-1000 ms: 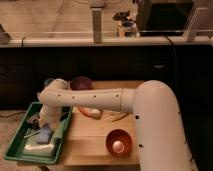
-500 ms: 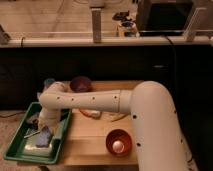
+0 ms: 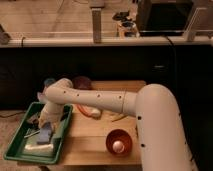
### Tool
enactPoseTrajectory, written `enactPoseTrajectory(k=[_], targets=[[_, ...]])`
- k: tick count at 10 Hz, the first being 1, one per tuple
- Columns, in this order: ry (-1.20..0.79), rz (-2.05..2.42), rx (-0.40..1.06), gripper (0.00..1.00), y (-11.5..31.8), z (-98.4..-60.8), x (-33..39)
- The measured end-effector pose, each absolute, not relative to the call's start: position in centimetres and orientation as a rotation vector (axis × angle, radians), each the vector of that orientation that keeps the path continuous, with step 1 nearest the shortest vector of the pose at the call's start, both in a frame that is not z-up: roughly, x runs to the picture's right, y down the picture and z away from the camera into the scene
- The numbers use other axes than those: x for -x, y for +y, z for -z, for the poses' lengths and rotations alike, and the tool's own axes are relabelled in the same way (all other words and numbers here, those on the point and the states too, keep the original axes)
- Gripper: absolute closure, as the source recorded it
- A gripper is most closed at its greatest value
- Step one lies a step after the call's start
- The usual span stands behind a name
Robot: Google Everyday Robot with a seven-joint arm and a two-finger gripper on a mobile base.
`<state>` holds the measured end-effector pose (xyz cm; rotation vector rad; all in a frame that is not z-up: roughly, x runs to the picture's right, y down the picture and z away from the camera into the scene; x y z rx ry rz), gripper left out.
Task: Place sponge in tray
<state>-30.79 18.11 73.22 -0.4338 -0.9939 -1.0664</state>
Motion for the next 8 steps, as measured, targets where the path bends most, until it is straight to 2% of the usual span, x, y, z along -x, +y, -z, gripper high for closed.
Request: enactPoseTrajectory(k=[3,8], targets=[[-0.983,1.053,0.429,0.20,15.9,-72.4,30.7],[-0.998,1.080,0.415,0.20,15.0,-71.7,30.7]])
